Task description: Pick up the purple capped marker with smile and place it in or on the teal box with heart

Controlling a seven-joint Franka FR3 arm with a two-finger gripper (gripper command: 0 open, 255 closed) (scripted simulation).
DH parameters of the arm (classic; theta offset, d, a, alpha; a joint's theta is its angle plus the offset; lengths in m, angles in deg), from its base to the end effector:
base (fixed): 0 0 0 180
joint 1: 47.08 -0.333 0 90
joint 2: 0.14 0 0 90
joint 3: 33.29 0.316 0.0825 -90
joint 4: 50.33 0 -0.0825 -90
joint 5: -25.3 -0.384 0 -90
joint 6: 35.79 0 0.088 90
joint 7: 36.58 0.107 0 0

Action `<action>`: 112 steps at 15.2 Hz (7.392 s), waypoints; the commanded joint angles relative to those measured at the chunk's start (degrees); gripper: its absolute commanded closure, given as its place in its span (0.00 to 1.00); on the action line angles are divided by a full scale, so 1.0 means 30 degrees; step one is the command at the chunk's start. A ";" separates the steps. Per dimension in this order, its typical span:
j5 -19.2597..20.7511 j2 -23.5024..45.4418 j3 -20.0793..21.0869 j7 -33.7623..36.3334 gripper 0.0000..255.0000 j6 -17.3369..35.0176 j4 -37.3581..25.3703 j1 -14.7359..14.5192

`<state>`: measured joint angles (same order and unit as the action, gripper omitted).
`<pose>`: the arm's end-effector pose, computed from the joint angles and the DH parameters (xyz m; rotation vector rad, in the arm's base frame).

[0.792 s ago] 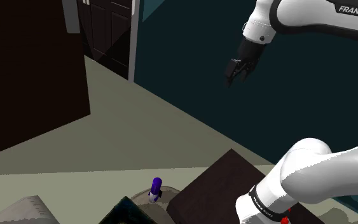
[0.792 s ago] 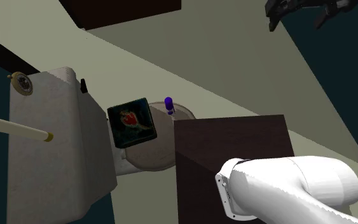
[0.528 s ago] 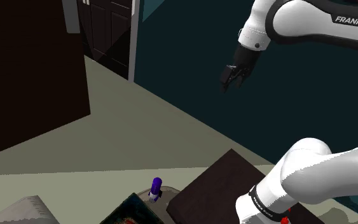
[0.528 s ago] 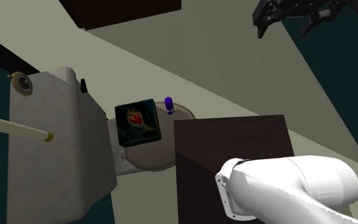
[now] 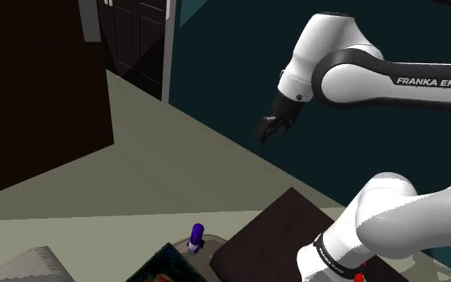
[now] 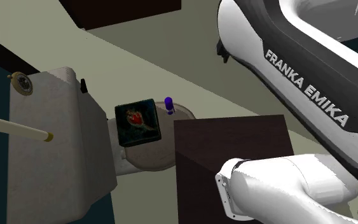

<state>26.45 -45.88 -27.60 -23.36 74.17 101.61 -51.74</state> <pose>0.3132 0.0569 0.4827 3.0607 -0.1094 0.1209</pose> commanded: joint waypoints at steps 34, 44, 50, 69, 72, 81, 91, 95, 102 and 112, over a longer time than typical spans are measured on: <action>1.8844 1.9466 0.7804 2.5581 0.00 1.9080 0.0457 0.0340; 1.8846 1.9467 0.7803 2.5582 1.00 1.9080 0.0456 0.0339; 1.8849 1.9467 0.7801 2.5584 1.00 1.9081 0.0457 0.0339; -0.1035 1.1480 1.1216 1.0385 1.00 1.5931 0.2407 -0.0055; -0.2134 1.0467 1.0616 0.9519 1.00 1.4870 0.2268 -0.0810; -0.3718 0.7879 0.9290 0.8102 1.00 1.1699 0.1560 -0.2097; -0.3539 0.8025 1.1390 1.1148 1.00 0.9044 -0.1374 -0.2646; -0.2692 0.9217 1.3206 1.3527 1.00 0.8159 -0.3423 -0.2391; -0.0612 1.1522 1.5638 1.6807 1.00 0.7637 -0.5760 -0.1633; 0.2596 1.4147 1.6799 1.9418 1.00 1.0151 -0.4759 -0.0642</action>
<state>32.58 -4.65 22.40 33.60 103.83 87.19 -54.05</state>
